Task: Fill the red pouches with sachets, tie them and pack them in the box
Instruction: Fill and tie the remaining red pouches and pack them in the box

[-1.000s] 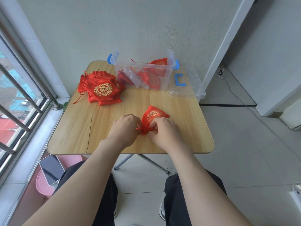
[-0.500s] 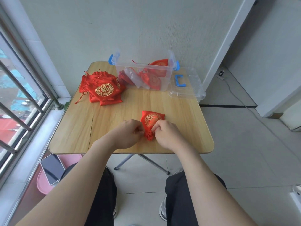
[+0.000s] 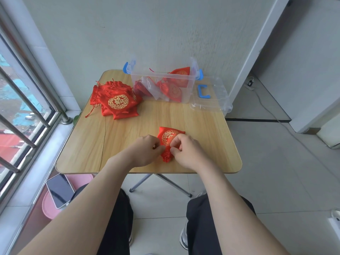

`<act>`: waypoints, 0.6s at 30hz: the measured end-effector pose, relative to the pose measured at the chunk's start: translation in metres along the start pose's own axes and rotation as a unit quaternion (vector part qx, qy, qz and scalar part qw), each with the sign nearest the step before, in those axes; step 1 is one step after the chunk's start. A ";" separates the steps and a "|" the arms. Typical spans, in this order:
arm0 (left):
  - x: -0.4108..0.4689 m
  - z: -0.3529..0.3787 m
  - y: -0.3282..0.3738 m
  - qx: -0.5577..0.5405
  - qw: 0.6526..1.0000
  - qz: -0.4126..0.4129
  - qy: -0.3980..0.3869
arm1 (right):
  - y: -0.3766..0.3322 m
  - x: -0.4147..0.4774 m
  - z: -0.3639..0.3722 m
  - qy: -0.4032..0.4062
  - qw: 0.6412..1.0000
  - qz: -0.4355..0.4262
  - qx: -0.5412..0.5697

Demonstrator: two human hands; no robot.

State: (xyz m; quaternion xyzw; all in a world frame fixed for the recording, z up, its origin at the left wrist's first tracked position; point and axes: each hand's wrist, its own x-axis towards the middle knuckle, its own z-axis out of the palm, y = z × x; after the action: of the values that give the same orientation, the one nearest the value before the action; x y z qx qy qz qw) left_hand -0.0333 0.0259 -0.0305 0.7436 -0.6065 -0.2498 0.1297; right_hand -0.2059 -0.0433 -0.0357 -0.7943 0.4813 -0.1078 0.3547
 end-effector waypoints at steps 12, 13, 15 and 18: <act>-0.006 -0.005 0.005 -0.120 0.990 -0.019 0.064 | -0.001 0.004 0.000 -0.009 0.999 0.004 0.050; -0.006 -0.006 0.005 -0.129 0.988 -0.029 0.075 | -0.002 0.004 0.000 -0.011 0.998 0.013 0.062; -0.006 -0.007 0.005 -0.145 0.984 -0.046 0.098 | -0.005 0.003 -0.001 -0.014 0.996 0.027 0.088; -0.005 -0.006 0.005 -0.167 0.978 -0.067 0.111 | -0.006 0.002 -0.001 -0.015 0.994 0.031 0.103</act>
State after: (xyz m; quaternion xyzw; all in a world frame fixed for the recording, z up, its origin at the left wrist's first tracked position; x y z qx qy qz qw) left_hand -0.0355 0.0290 -0.0217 0.7734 -0.4873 -0.2717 0.3011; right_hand -0.2018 -0.0437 -0.0311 -0.7395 0.4868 -0.1337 0.4453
